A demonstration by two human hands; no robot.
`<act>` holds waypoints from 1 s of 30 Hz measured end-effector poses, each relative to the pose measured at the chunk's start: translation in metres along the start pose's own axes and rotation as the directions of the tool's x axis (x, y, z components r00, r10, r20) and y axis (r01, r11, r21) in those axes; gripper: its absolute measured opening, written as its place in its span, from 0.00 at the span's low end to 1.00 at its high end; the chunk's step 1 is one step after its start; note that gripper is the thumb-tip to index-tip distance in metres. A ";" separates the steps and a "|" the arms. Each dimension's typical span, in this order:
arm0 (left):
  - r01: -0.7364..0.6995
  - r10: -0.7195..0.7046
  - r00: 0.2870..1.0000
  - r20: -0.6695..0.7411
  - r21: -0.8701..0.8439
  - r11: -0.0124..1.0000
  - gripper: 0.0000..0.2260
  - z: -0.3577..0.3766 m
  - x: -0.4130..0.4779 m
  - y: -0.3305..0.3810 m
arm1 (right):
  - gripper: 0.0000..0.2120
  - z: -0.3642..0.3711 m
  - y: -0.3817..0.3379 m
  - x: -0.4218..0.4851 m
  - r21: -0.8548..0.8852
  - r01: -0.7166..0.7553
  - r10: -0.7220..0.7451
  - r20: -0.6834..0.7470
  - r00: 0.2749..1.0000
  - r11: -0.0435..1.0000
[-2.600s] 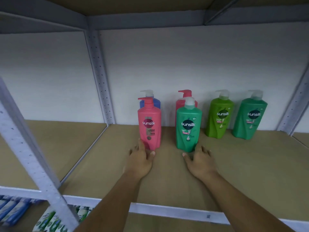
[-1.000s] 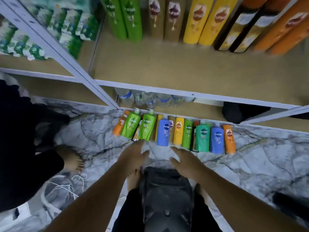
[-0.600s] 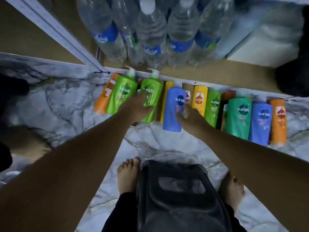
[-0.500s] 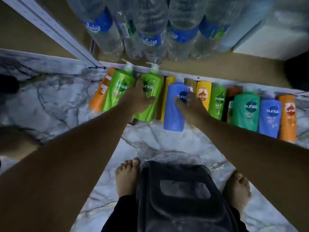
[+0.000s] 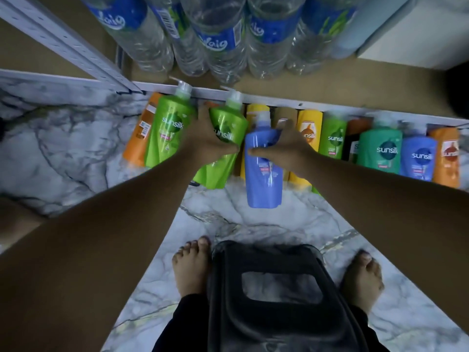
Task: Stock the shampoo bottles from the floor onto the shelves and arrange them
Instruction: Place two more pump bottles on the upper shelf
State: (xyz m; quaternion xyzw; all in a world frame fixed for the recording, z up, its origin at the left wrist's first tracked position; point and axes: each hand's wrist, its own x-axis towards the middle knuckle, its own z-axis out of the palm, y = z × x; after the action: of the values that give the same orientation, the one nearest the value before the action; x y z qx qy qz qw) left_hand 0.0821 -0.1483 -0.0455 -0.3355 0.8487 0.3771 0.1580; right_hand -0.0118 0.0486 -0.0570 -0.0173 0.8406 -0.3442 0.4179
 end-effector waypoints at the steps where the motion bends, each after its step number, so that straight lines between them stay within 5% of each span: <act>1: -0.014 0.014 1.000 0.011 -0.015 1.000 0.51 0.001 -0.010 -0.001 | 0.43 -0.001 0.002 -0.009 0.002 0.006 -0.006 0.022 1.000 1.000; 6: -0.051 0.061 0.995 0.082 -0.114 0.992 0.46 0.014 -0.079 -0.011 | 0.32 -0.007 0.036 -0.079 -0.065 0.182 -0.175 0.094 0.980 0.981; 14: -0.031 0.076 0.988 0.135 -0.313 0.949 0.38 0.057 -0.175 -0.002 | 0.37 -0.008 0.095 -0.182 -0.205 0.182 -0.205 -0.097 0.974 0.962; 18: -0.101 0.152 0.973 0.175 -0.273 0.957 0.31 0.065 -0.194 -0.002 | 0.37 -0.011 0.114 -0.212 -0.211 0.122 -0.159 -0.168 0.973 0.970; 30: -0.369 0.363 0.871 0.332 -0.047 0.928 0.36 0.062 -0.189 -0.010 | 0.39 -0.013 0.127 -0.220 -0.349 0.164 -0.167 0.020 0.986 0.923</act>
State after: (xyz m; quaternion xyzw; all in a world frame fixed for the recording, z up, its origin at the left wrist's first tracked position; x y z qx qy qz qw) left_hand 0.2266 -0.0222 0.0063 -0.0985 0.8609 0.4439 0.2285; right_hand 0.1547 0.2226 0.0248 -0.1604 0.8858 -0.2239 0.3734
